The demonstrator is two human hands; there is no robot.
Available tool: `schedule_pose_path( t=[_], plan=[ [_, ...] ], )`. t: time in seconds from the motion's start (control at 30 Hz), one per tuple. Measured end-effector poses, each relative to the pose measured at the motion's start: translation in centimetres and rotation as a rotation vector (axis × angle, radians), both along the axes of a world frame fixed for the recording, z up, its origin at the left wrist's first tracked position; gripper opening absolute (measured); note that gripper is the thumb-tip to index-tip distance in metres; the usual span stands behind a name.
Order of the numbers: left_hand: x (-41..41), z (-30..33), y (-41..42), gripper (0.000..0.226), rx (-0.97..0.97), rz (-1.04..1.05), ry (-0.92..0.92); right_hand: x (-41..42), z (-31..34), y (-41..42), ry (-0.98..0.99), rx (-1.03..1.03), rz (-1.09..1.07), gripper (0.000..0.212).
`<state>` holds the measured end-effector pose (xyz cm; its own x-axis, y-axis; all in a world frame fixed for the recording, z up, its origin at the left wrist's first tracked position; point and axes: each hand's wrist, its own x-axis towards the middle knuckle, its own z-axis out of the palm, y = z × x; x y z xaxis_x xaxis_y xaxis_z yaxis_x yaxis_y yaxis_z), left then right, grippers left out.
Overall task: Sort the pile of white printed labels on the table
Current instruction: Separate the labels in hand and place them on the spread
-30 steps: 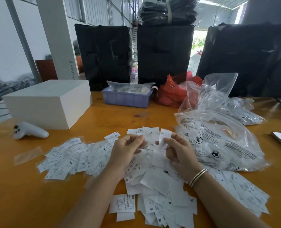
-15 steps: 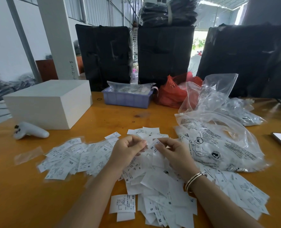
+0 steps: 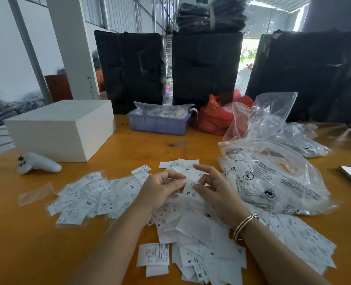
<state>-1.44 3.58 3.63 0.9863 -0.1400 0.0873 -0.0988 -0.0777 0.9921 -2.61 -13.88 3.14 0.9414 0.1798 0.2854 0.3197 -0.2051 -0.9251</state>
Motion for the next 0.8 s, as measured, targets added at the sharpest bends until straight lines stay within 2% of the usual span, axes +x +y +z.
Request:
schedule_pose_path(
  t=[0.13,0.3,0.43,0.57,0.8],
  plan=[
    [0.0,0.0,-0.1,0.007,-0.035,0.013,0.011,0.0,-0.2,0.2,0.008,-0.01,0.051,0.044],
    [-0.1,-0.1,-0.4,0.007,-0.003,0.008,-0.018,0.2,-0.3,0.1,-0.008,0.019,-0.007,0.037],
    [0.0,0.1,-0.1,0.008,-0.101,0.065,-0.013,0.6,-0.4,-0.5,0.013,0.144,-0.12,0.017],
    [0.0,0.1,-0.2,0.012,-0.096,0.058,-0.003,1.0,-0.4,-0.8,0.055,0.314,-0.162,0.017],
    [-0.1,0.2,-0.3,0.012,-0.13,0.049,0.042,0.9,-0.5,-0.5,-0.07,0.149,-0.113,0.025]
  ],
)
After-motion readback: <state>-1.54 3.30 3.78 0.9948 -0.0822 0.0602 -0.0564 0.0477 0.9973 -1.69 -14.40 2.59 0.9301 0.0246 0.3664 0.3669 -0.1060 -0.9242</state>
